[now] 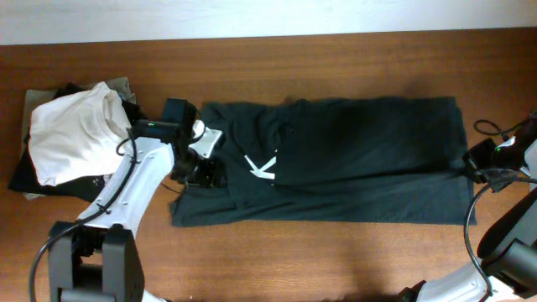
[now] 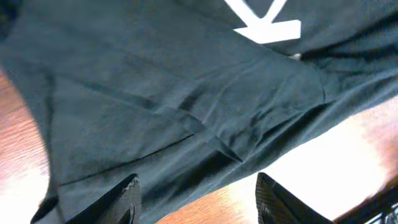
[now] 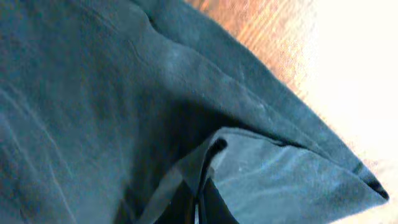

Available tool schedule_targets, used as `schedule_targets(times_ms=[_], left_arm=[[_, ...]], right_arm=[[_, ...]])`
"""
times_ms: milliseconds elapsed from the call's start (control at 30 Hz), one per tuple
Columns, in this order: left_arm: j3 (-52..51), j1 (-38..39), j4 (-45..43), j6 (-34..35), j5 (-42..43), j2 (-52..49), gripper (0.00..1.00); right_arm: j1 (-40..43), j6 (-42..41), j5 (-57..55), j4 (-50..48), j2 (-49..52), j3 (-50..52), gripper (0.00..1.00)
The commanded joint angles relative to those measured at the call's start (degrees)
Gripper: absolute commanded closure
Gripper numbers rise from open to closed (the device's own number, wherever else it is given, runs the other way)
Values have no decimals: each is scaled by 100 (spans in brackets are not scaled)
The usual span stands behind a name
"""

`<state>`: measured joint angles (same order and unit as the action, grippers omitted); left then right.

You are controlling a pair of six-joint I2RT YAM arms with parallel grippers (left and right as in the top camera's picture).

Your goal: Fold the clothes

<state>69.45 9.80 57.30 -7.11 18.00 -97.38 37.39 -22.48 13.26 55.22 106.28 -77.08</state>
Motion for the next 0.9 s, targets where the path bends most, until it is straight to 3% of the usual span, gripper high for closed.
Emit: schedule_targets(times_ms=[0,67,233,333,400,433,600,700,833,867], left_arm=[[66,485,-219,-321,-203,20,37],[66,883,-299,-356,-796,-306,35],[66,1325,-238,-376,-780,-1217,36],[66,1475,-278,-374,-994,-1360,64],[68,1475,-348,-374,-1054,-1486,93],[72,1475,-295,-369,-1051,-1488,100],[1615,1469,623,-372,-1040,-1478,100],[1696,1469,356,-372,-1102,-1480,100],[1696,1469,-800,-238,-1683,-1480,100],[1696,1469,-822,-238,-1766,-1482,93]], right_arm=[[-28,-33,31,-66,-92,-92,96],[-39,-37,31,-146,-92,-92,96],[-111,-35,26,-212,-92,-92,96],[-111,-37,26,-212,-92,-92,96],[-111,-35,24,-212,-92,-92,96],[-111,-37,24,-212,-92,-92,96],[-111,-35,4,-212,-92,-92,96],[-111,-35,4,-245,-92,-92,96],[-111,-35,13,-667,-92,-92,96],[-111,-35,13,-688,-92,-92,76]])
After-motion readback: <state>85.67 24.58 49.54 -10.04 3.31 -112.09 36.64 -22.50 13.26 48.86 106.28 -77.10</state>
